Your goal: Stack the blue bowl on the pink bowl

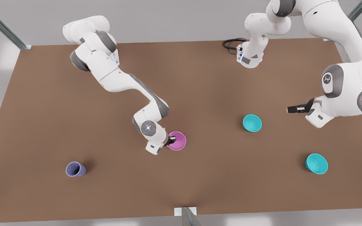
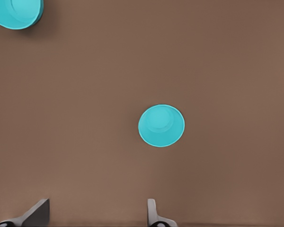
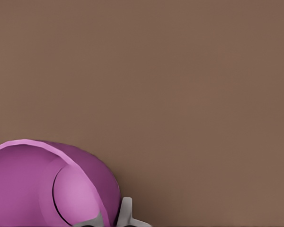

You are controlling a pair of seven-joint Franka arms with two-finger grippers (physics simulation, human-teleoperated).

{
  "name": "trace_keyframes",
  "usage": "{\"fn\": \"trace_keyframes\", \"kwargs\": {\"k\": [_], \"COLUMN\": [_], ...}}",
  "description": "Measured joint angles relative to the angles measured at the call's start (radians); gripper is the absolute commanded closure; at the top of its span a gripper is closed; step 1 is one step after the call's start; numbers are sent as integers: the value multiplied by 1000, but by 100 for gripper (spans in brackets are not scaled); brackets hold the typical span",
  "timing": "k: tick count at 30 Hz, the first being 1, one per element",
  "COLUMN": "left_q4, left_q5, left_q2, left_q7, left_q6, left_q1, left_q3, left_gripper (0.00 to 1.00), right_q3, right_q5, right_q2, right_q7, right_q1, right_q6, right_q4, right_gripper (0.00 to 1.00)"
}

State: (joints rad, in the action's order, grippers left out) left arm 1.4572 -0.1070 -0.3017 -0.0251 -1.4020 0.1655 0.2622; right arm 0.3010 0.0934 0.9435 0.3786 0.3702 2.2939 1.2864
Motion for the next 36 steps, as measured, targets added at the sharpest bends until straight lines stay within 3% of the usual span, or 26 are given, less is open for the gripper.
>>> {"fn": "trace_keyframes", "kwargs": {"k": [2, 3, 4, 9, 14, 19, 22, 24, 25, 26, 28, 29, 30, 31, 32, 34, 36], "left_q4": [39, 140, 216, 470, 538, 586, 606, 610, 611, 611, 611, 611, 611, 610, 609, 603, 562], "left_q5": [-29, -40, -49, -89, -170, -193, -198, -198, -198, -199, -202, -201, -201, -204, -209, -216, -228], "left_q2": [-32, -22, -24, -85, -132, -164, -176, -179, -180, -179, -177, -176, -175, -173, -171, -153, -136], "left_q7": [-5, -9, -13, -34, -53, -84, -99, -106, -109, -112, -116, -116, -116, -117, -117, -116, -109], "left_q6": [-21, -64, -115, -451, -697, -804, -835, -848, -852, -854, -855, -854, -854, -853, -852, -843, -822], "left_q1": [-4, -2, -2, -4, -2, -2, 0, 4, 5, 6, 6, 6, 6, 7, 8, 8, 8], "left_q3": [1, -2, -4, -57, -85, -85, -86, -86, -86, -87, -87, -89, -94, -101, -105, -109, -116], "left_gripper": [0, 0, 0, 0, 0, 0, 0, 43, 70, 79, 79, 79, 79, 79, 79, 79, 79], "right_q3": [-7, -9, -10, -13, 19, 298, 472, 517, 525, 528, 529, 498, 367, 153, 18, -86, -110], "right_q5": [17, 24, 33, 85, 58, 37, 38, 105, 142, 194, 296, 327, 318, 262, 211, 143, 112], "right_q2": [12, 14, 16, 17, -71, -192, -294, -434, -458, -468, -468, -484, -554, -632, -678, -700, -707], "right_q7": [41, 60, 81, 199, 254, 225, 121, 55, 32, 16, -15, -35, -57, -82, -107, -153, -194], "right_q1": [12, 14, 14, 10, -94, -599, -1043, -1090, -1080, -1044, -985, -953, -856, -724, -656, -609, -576], "right_q6": [10, 14, 17, 23, 3, -321, -532, -626, -662, -695, -757, -797, -833, -865, -892, -934, -950], "right_q4": [-7, -8, -7, -4, 10, 13, 78, 80, 61, 53, 30, -4, -22, -32, -38, -45, -22], "right_gripper": [79, 30, 0, 0, 0, 0, 0, 0, 0, 0, 0, 0, 0, 0, 0, 0, 0]}}
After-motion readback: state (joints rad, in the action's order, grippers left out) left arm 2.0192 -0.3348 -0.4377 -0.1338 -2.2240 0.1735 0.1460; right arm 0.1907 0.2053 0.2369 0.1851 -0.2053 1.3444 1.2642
